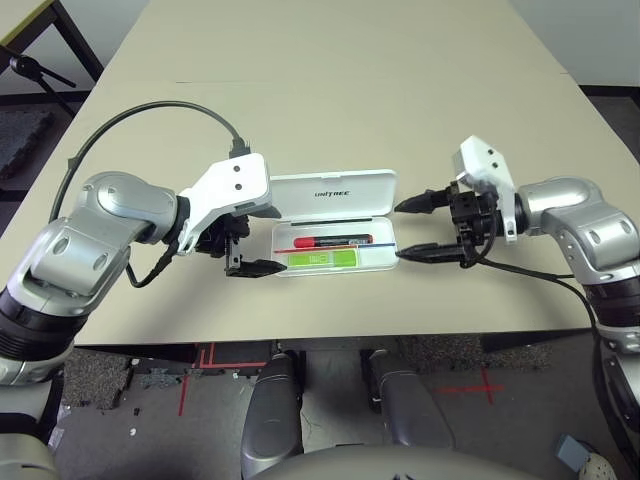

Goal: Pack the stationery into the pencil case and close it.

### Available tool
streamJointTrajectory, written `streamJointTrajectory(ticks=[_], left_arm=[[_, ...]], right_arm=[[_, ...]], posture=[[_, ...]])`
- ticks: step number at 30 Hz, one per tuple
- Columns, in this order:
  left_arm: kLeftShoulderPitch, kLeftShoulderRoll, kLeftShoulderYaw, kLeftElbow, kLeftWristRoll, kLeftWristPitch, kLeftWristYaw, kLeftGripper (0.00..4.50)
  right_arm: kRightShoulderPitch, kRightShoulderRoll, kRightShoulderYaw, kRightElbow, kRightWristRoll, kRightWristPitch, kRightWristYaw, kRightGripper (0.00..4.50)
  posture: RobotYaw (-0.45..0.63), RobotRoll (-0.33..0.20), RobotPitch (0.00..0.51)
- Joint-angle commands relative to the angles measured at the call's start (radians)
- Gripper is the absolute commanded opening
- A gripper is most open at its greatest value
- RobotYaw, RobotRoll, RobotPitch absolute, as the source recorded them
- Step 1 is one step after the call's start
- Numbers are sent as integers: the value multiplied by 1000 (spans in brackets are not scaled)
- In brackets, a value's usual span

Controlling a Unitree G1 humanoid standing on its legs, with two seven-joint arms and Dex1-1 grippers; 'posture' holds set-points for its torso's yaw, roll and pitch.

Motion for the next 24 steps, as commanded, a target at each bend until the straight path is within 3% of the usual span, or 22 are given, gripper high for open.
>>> streamJointTrajectory(ticks=[1, 7, 15, 24], left_arm=[[15, -8, -12, -11, 2, -20, 14, 4487], [16, -17, -26, 3, 12, -38, 22, 4487], [9, -25, -34, 15, 24, -49, 27, 4487], [11, -26, -33, 9, 32, -43, 33, 4487]], right_arm=[[-58, 70, -118, 6, 14, 129, -240, 4500], [-101, 220, -248, 33, -24, 203, -588, 4500], [-82, 377, -258, 64, -112, 289, -918, 4500], [-63, 424, -222, 95, -145, 377, -1004, 4500]], posture=[[-53, 0, 196], [-66, 0, 200], [-65, 0, 203], [-52, 0, 204]])
